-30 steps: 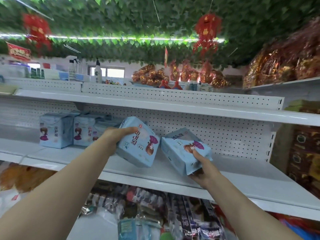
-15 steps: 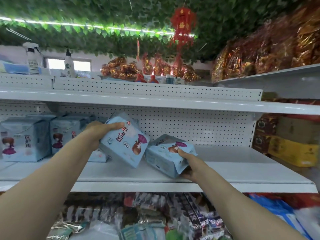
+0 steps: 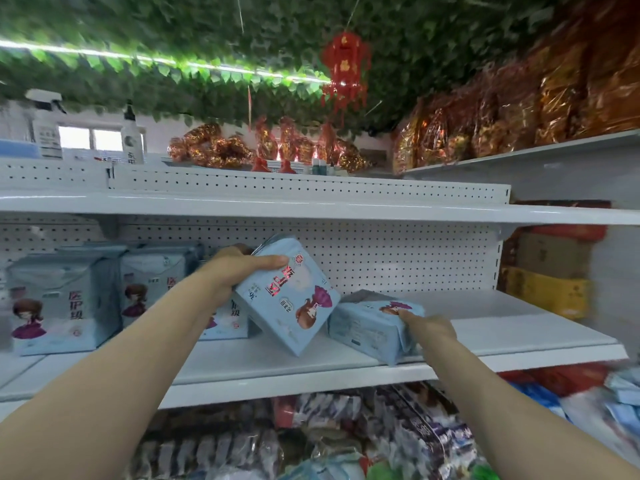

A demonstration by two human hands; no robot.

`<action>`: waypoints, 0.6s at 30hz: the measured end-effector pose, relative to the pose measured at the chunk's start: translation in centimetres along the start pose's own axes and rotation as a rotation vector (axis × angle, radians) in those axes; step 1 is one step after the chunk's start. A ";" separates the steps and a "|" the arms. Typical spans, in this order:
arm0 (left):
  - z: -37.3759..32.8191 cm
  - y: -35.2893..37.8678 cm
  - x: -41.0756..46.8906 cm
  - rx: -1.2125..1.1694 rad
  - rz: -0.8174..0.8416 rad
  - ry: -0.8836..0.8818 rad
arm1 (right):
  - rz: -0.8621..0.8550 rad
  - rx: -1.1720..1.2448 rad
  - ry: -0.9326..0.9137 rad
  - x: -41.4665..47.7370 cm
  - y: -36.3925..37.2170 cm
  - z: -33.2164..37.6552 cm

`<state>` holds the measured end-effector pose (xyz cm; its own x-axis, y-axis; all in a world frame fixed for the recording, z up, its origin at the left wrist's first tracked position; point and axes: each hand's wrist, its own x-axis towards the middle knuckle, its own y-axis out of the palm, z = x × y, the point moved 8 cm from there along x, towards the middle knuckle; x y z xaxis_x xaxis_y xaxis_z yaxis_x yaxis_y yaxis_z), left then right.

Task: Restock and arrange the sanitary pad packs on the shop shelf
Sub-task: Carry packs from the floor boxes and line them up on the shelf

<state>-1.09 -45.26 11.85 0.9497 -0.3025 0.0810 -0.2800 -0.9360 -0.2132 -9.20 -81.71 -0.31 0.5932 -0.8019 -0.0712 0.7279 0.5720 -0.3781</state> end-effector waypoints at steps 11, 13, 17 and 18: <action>-0.6 -0.9 -0.9 -0.007 0.162 0.101 | 0.347 0.090 -0.193 -10.4 6.4 8.5; -0.5 -1.2 -0.8 -0.014 0.177 0.108 | 0.475 0.119 -0.115 -11.6 7.8 8.5; -0.9 -1.7 -1.3 0.008 0.162 0.179 | 0.629 0.227 -0.063 -13.1 9.8 8.9; -0.9 -2.0 -1.4 0.018 0.161 0.195 | 0.647 0.256 -0.058 -13.4 10.0 9.1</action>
<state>-2.04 -43.14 13.07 0.8478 -0.4778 0.2302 -0.4212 -0.8703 -0.2552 -6.70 -63.70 5.28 0.9472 -0.2801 -0.1563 0.2761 0.9600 -0.0468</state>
